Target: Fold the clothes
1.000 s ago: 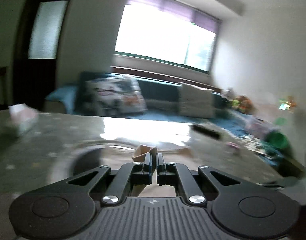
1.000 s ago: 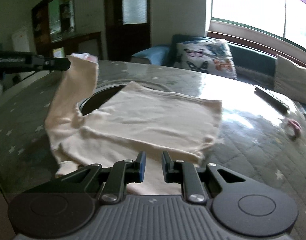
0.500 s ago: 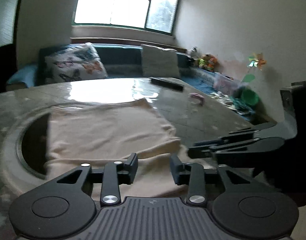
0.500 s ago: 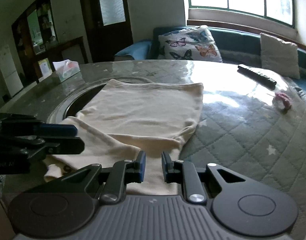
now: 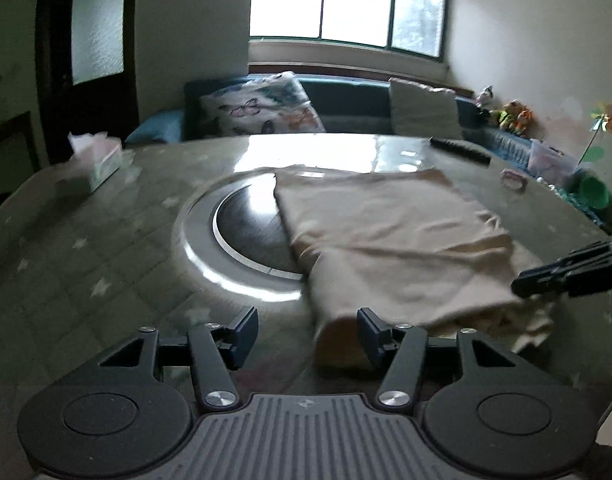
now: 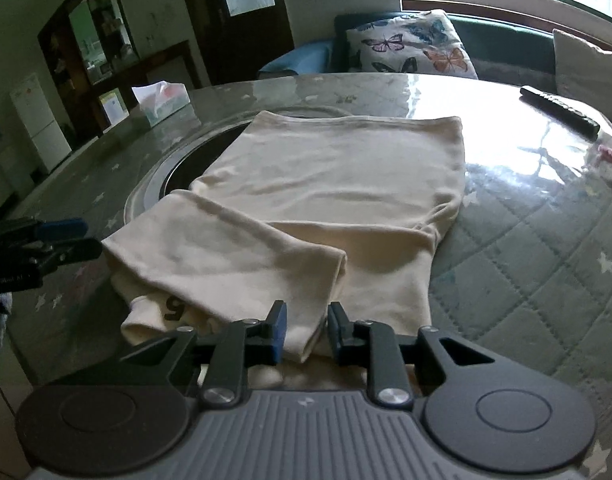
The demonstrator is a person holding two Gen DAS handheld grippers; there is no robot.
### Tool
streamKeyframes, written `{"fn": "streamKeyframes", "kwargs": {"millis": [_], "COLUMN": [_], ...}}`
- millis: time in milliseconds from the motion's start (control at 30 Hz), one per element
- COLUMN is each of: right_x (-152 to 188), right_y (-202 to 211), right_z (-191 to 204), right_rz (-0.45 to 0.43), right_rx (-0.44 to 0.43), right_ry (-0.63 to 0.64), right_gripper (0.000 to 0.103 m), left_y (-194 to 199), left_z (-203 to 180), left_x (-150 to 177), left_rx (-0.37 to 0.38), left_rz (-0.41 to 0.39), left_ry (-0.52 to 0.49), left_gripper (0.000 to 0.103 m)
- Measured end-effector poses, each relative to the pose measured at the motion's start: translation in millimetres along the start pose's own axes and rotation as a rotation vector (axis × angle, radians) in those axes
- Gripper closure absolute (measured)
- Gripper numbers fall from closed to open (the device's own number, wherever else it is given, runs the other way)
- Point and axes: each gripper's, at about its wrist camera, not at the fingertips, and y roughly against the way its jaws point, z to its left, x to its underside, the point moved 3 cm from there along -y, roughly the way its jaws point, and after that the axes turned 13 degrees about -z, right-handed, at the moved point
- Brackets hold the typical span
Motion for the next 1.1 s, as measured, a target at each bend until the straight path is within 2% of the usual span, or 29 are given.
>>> {"fn": "streamKeyframes", "kwargs": {"millis": [100,167,233,600,800,900,1033,1100], "right_x": [-4,-11,-18,-56,-81,-81,-65,-50], "right_y": [2,6,10,31,51,56,44,29], "right_z": [2,6,9,28,41,38,20,8], "right_rz": [-0.008,-0.029,-0.051,-0.169,-0.269,-0.283,-0.226,-0.167], "right_rx": [0.002,0.003,0.005,0.013,0.015,0.034,0.082,0.106], "right_ry": [0.006,0.03,0.054,0.187,0.266,0.273,0.231,0.211], "right_gripper": [0.081,0.086,0.097,0.099,0.099,0.099,0.099,0.098], "left_y": [0,-2,-4,-11,-11,-11,-9,-9], "left_z": [0,-3,-5,-8,-10,-11,-12,-12], "left_x": [6,8,9,14,16,18,20,20], "left_rx": [0.007,0.015,0.023,0.028,0.015,0.013,0.023,0.028], "left_rz": [0.021,0.025,0.026,0.037,0.039,0.048,0.051,0.056], "left_ry": [0.002,-0.001,-0.007,-0.044,-0.078,-0.093,-0.113,-0.121], "left_gripper": [0.045,0.045,0.045,0.047,0.063,0.076,0.088,0.088]}}
